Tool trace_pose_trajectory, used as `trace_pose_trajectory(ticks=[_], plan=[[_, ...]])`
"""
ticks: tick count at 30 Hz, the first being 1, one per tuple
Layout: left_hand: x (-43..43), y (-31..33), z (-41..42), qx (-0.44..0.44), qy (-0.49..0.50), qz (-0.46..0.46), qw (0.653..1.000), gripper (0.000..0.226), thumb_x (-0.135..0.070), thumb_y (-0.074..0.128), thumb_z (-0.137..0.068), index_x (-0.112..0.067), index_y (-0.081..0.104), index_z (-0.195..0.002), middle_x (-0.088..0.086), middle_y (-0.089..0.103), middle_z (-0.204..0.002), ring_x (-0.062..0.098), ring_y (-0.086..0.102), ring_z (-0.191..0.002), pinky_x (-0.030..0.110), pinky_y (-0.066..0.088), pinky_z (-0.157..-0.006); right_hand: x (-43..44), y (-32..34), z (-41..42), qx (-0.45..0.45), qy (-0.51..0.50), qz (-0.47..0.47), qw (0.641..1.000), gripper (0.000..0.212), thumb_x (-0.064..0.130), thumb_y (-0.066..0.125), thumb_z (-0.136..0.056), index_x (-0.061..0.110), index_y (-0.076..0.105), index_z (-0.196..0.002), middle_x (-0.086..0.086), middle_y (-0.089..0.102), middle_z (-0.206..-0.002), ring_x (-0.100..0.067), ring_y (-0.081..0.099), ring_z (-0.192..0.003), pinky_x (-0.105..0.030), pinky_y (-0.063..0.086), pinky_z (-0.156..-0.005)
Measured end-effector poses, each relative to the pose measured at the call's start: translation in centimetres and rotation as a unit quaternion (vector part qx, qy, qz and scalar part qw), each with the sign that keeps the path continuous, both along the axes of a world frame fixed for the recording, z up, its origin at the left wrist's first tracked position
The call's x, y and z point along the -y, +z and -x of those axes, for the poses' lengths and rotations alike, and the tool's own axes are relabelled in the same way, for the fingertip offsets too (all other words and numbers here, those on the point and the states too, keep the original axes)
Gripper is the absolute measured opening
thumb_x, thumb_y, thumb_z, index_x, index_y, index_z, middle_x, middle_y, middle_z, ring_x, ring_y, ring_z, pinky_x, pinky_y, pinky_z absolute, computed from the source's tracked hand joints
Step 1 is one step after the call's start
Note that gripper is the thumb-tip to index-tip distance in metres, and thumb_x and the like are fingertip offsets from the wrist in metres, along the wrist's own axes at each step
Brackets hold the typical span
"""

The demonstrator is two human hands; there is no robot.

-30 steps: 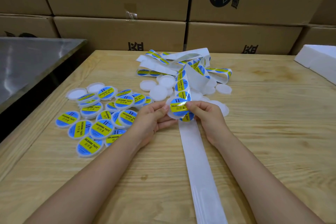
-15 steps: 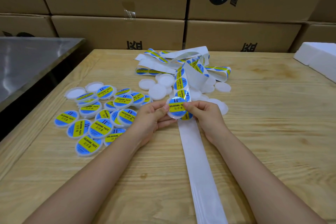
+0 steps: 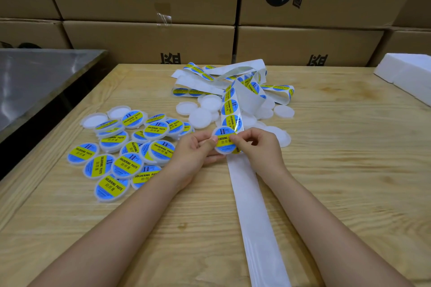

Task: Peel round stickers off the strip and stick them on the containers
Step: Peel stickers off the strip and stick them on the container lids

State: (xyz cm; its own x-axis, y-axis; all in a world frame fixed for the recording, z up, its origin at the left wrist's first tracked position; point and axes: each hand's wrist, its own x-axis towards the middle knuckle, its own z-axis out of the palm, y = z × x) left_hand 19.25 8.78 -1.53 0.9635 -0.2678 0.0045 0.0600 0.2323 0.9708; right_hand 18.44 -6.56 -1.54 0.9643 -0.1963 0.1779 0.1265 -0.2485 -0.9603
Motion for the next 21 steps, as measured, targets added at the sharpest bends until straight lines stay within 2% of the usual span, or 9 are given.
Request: trace_pose_trajectory(ticks=[3,4,6,8,11,15,17,19,21], plan=[[0.1,0.0,0.1,0.005,0.005,-0.005,1.000,0.018,-0.007,0.046,-0.096,-0.009,0.064,-0.096,0.003,0.074,-0.081,0.015,0.071,-0.078,0.024,0.057,-0.070,-0.4,-0.1,0.4,0.051,-0.051,0.111,0.991,0.017,0.026,0.073,-0.079,0.010,0.068,-0.072,0.007,0.064,-0.069,0.001,0.052,-0.062,-0.010,0.037,-0.061],[0.2,0.0,0.1,0.005,0.006,-0.005,1.000,0.018,-0.007,0.046,-0.096,-0.009,0.064,-0.095,0.003,0.074,-0.081,0.015,0.071,-0.078,0.024,0.057,-0.069,-0.6,-0.1,0.5,0.073,-0.064,0.144,0.985,0.017,0.026,0.073,-0.080,0.010,0.068,-0.073,0.005,0.065,-0.071,-0.002,0.053,-0.067,-0.013,0.037,-0.064],[0.2,0.0,0.1,0.000,0.010,-0.001,1.000,0.018,-0.007,0.047,-0.096,-0.009,0.064,-0.095,0.003,0.074,-0.081,0.015,0.071,-0.078,0.025,0.058,-0.069,-0.7,-0.1,0.8,0.132,-0.082,0.215,0.964,0.017,0.024,0.072,-0.081,0.009,0.069,-0.073,-0.002,0.066,-0.071,-0.017,0.057,-0.073,-0.027,0.041,-0.071],[0.1,-0.1,0.0,-0.007,0.015,0.008,1.000,0.017,-0.007,0.047,-0.095,-0.008,0.065,-0.094,0.004,0.074,-0.081,0.016,0.071,-0.077,0.026,0.058,-0.070,-0.8,-0.1,0.9,0.215,-0.110,0.326,0.914,0.019,0.022,0.073,-0.079,0.007,0.069,-0.068,-0.006,0.065,-0.062,-0.027,0.058,-0.064,-0.038,0.046,-0.065],[0.0,-0.1,-0.1,-0.016,0.025,0.023,0.999,0.016,-0.008,0.049,-0.095,-0.007,0.065,-0.093,0.005,0.074,-0.079,0.016,0.071,-0.075,0.028,0.058,-0.071,-0.9,-0.1,0.7,0.290,-0.148,0.431,0.841,0.020,0.026,0.072,-0.075,0.009,0.068,-0.063,-0.005,0.059,-0.050,-0.028,0.055,-0.050,-0.034,0.047,-0.053],[-0.1,0.1,-0.2,-0.024,0.024,0.040,0.999,0.018,-0.008,0.049,-0.095,-0.008,0.066,-0.087,0.007,0.074,-0.080,0.017,0.071,-0.074,0.029,0.059,-0.072,-0.7,-0.1,0.4,0.319,-0.164,0.464,0.810,0.023,0.031,0.077,-0.073,0.009,0.070,-0.069,-0.005,0.059,-0.052,-0.027,0.056,-0.048,-0.031,0.046,-0.052],[-0.2,0.2,-0.2,-0.030,0.024,0.051,0.998,0.019,-0.007,0.048,-0.095,-0.007,0.065,-0.085,0.008,0.073,-0.080,0.018,0.071,-0.074,0.029,0.059,-0.070,-0.8,0.0,0.5,0.290,-0.169,0.462,0.821,0.035,0.032,0.083,-0.068,0.002,0.070,-0.081,-0.007,0.059,-0.053,-0.028,0.057,-0.048,-0.032,0.048,-0.052],[-0.3,0.3,-0.2,-0.037,0.018,0.068,0.997,0.019,-0.005,0.047,-0.095,-0.006,0.064,-0.086,0.009,0.073,-0.080,0.018,0.071,-0.073,0.028,0.058,-0.067,-1.1,0.4,0.6,0.221,-0.143,0.404,0.876,0.056,0.031,0.081,-0.070,-0.004,0.065,-0.110,-0.012,0.066,-0.063,-0.031,0.060,-0.056,-0.038,0.051,-0.059],[-0.5,0.4,-0.2,-0.042,0.003,0.080,0.996,0.018,-0.005,0.046,-0.095,-0.005,0.063,-0.089,0.009,0.073,-0.081,0.018,0.071,-0.073,0.027,0.058,-0.066,-1.4,0.5,0.8,0.162,-0.072,0.307,0.935,0.048,0.027,0.073,-0.081,0.004,0.061,-0.121,-0.012,0.070,-0.073,-0.032,0.063,-0.068,-0.042,0.049,-0.069]])
